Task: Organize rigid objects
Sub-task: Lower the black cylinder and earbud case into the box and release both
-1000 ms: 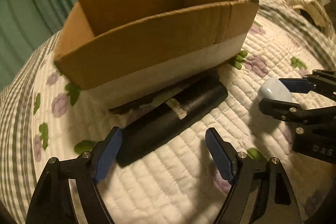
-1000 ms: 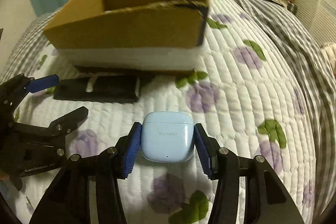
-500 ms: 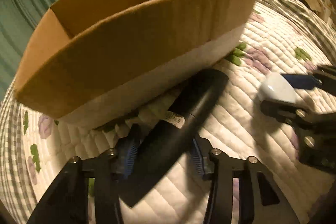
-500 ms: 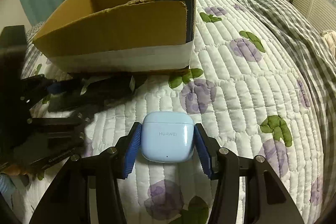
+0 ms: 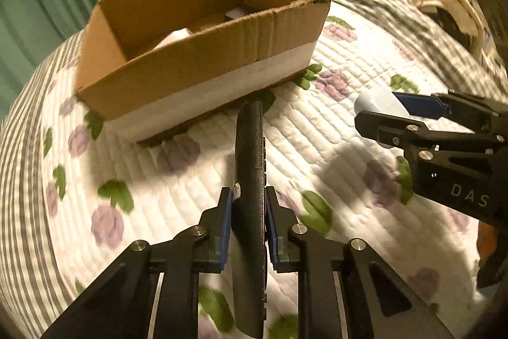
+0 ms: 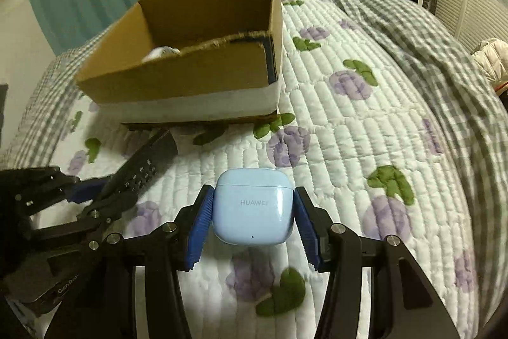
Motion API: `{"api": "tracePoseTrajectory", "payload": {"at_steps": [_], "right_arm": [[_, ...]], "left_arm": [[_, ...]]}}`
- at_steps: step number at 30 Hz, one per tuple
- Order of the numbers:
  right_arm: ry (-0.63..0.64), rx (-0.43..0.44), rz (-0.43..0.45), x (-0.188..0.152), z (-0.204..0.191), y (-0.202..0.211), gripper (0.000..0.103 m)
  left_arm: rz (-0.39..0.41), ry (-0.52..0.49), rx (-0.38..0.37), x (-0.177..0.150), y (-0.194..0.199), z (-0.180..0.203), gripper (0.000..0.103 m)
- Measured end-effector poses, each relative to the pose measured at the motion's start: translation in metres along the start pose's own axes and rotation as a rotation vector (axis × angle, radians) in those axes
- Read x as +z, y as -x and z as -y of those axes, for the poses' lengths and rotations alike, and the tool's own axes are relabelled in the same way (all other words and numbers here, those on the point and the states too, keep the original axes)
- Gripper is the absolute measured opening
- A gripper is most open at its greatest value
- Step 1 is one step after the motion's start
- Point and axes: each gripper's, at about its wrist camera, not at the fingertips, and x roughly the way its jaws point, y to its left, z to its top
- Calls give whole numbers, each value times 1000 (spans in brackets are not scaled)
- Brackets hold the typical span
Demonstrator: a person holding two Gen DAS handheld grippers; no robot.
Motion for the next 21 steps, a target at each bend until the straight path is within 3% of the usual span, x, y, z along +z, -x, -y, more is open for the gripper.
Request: {"api": "tracePoseTrajectory", "payload": {"at_steps": [7,15,18,21], "right_arm": [[50,31,43,2,-16,48,50],[120,72,151,36,-40,102,50],[139,80,181,52,-45,111,50],[151,86,219,74,-49,119,50]], "left_arm": [[54,149,-16,-18,47,7,19],[156,195,45,15,95,1,19],[201,255,26,31,110,-15,19],[233,272,58,45,115,-26,19]]}}
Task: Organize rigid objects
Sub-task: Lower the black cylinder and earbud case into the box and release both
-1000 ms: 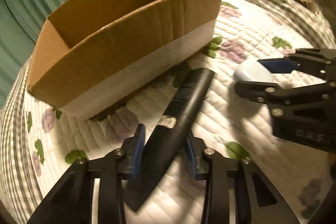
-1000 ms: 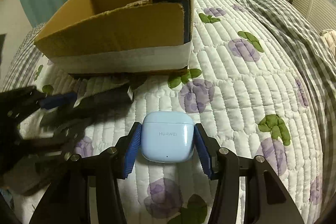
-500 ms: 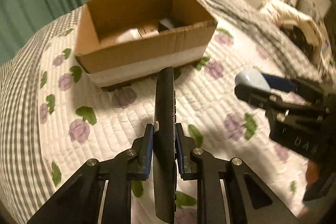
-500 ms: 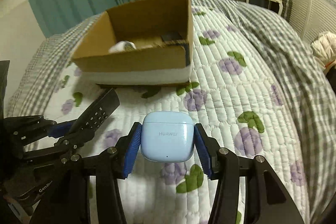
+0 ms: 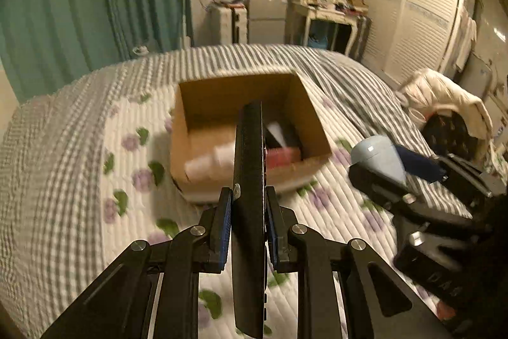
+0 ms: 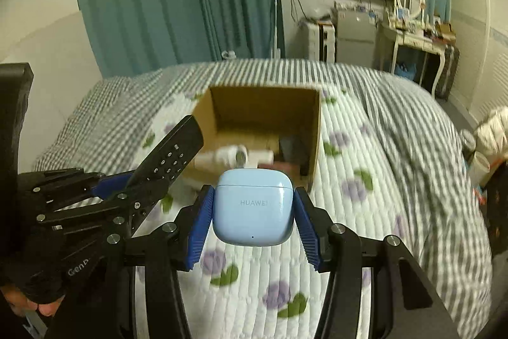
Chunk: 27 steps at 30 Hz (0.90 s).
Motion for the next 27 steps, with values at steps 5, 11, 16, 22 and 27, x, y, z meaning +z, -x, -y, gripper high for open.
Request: {"api": "tracePoseTrajectory", "payload": {"at_steps": [5,11,16,22,27], "right_arm": [[55,-15,51,39,0,-12,50],[78,-22,57,72,10,-53,50],[65,-16,39,84,23,-93,50],[73,-19,16,83,36,-130,50],[61,-13,8,77,46,-147,50]], "left_arm": [[28,42,8,27,-15,-16,19],[28,67,11,58,-54,-31,19],[27,55,23,71,-92,-35,19],[-3,57,36,71,-135,-41,19],[-26,21,69,65,-156,-40,19]]}}
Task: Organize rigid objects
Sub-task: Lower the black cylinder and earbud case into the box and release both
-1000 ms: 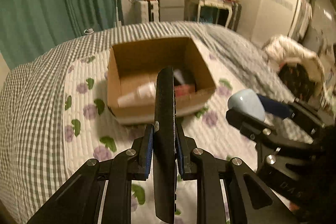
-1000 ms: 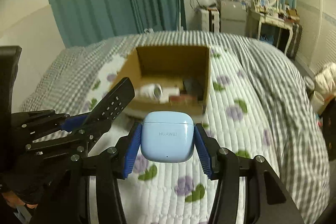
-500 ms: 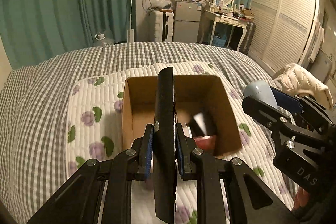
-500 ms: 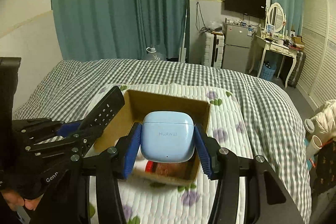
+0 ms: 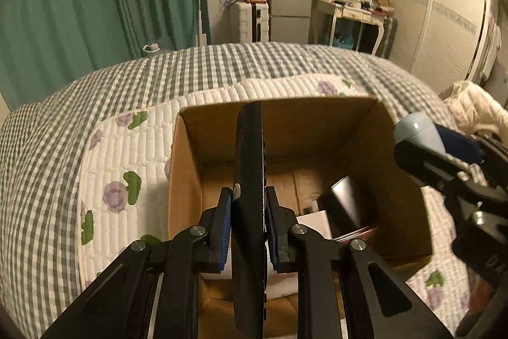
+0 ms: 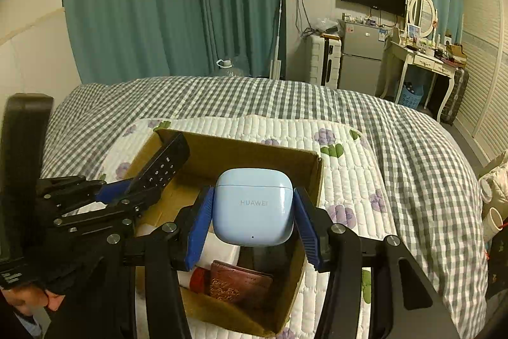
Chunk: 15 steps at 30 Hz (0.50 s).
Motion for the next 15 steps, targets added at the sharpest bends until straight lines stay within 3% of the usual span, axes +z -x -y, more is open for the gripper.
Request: {"api": "tracePoseTrajectory", "payload": {"at_steps": [12,13,15], "right_arm": [[-24,1,-29,-14,13,-15,50],[-24,-1,-27,-14,14,-14,50],[-25,-4,-23,-12,16,-11,50]], "left_arm": [[-23,31,5,-5,-20,3,24],[-15,27,9,-4,-18,4,28],[-4,34,13,-1,-11,3,48]]}}
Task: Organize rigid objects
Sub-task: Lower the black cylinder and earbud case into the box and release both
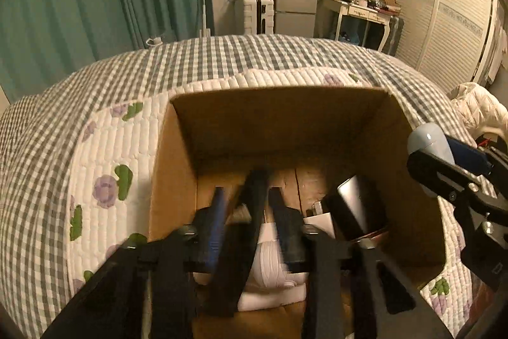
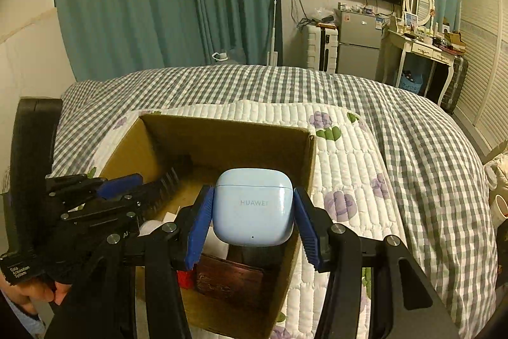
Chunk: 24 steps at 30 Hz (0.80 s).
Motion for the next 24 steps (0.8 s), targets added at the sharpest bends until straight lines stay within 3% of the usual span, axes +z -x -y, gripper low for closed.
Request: {"api": "tracePoseTrajectory", "payload": {"at_steps": [1,8,17,20,22,24], "right_arm": [[0,0,1,1,0,2,50],[17,14,-3,8,-11,4,50],[-8,28,-106,15,-29,-59,50],[2,30,-97,15,-30,-68,51],[12,-9,-75,15,-30,-69,61],[-6,-15,-57,19,-27,-64,64]], "left_arm": [[11,8,3,1,4,-1,56],[57,42,21,6,31,-18,56],[68,49,53,-2,31,-42,56],[70,57,54,-4,26,-47,56],[70,58,54,-4,24,-48,56],[73,58,48,-5,26,-48,56]]}}
